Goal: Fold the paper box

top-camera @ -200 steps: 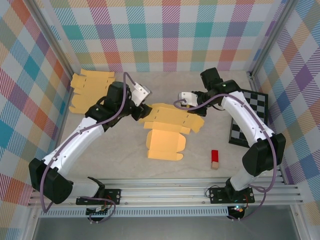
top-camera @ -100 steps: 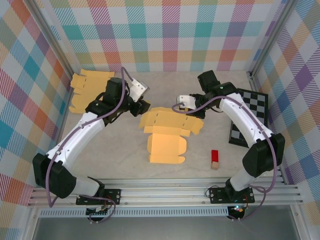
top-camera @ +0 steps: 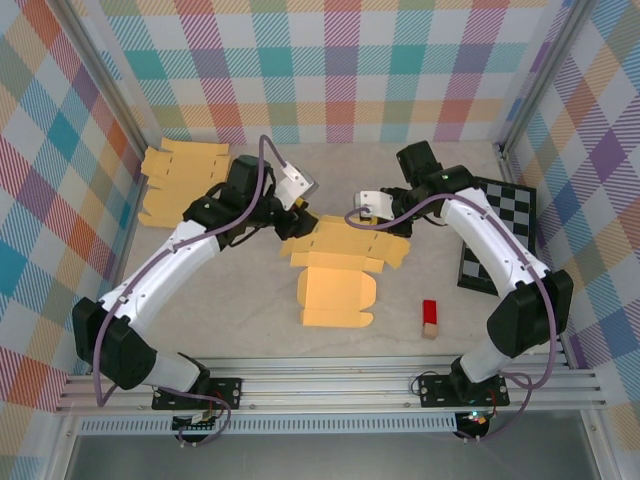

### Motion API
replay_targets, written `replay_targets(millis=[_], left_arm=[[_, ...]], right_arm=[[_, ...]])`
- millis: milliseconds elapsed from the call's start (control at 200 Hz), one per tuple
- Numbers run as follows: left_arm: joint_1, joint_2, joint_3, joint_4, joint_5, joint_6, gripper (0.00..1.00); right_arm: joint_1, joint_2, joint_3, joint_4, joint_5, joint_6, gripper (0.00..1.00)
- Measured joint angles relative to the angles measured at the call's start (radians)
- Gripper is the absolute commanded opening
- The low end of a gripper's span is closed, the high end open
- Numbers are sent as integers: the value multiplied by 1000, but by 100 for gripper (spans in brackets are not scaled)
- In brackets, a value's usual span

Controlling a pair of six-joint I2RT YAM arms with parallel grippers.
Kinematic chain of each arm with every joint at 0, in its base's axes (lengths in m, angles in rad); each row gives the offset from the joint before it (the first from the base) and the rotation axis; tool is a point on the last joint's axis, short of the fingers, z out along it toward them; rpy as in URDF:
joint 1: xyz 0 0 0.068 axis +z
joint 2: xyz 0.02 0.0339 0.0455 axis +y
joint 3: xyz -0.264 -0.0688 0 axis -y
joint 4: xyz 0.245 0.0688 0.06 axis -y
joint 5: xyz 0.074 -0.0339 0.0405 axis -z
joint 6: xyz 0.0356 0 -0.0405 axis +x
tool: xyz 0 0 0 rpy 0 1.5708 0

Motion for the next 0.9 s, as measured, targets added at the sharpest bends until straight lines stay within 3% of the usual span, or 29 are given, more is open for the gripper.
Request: replay_targets(millis=[520,640,900], left_arm=[[-62,79,35,-2,3,1,47],[-67,89,40,0,6,-1,40],[-80,85,33,28,19,-15,11]], right_arm=[[3,0,0,-14,15,0,0],[2,0,0,-24,5,0,0],[0,0,-3,-32,-9,1,0]])
